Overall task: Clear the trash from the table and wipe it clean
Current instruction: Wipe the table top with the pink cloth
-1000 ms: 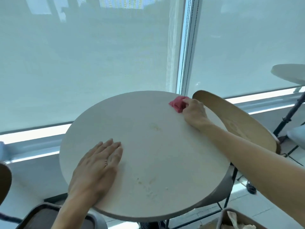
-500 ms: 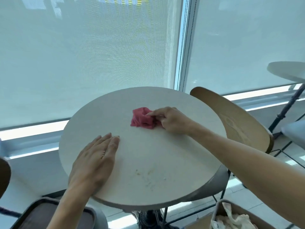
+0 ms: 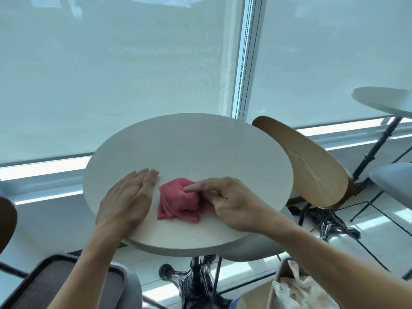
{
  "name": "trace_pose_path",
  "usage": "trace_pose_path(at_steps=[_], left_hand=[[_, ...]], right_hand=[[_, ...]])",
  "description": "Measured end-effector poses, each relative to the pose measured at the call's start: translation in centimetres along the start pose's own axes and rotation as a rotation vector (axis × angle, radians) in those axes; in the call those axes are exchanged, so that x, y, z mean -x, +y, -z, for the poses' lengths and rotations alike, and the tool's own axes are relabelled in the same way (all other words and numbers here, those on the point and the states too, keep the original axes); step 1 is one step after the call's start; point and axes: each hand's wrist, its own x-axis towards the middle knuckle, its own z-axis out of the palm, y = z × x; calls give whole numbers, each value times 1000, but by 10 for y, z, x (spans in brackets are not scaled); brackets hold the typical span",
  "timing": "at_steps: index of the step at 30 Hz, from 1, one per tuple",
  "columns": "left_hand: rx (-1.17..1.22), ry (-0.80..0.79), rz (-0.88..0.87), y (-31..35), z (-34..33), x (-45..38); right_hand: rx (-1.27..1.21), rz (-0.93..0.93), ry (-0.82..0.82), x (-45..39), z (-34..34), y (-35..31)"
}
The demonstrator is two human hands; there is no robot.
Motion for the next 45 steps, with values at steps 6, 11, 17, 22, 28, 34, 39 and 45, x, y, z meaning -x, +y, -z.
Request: trace_pose_path(at_steps=[6, 11, 17, 22, 28, 34, 39, 45], left_hand=[[9, 5, -27, 3, 3, 7], [354, 130, -93, 2, 1, 20], [647, 150, -210, 14, -4, 55], [730, 127, -191, 15, -5, 61], [836, 142, -155, 6, -8, 52], [1213, 208, -142, 5, 0, 81], [1343, 211, 111, -20, -8, 132], [1504, -144, 685, -30, -42, 150]], right_hand=[[-581, -173, 330, -30, 57, -10], [-156, -147, 522, -44, 124, 25], [416, -294, 354, -39, 112, 45], [490, -231, 267, -7, 68, 15], [440, -222, 271, 36, 21, -14], [392, -239, 275, 48, -24, -46], [426, -231, 247, 46, -41, -58], [403, -195, 182, 39, -51, -55]])
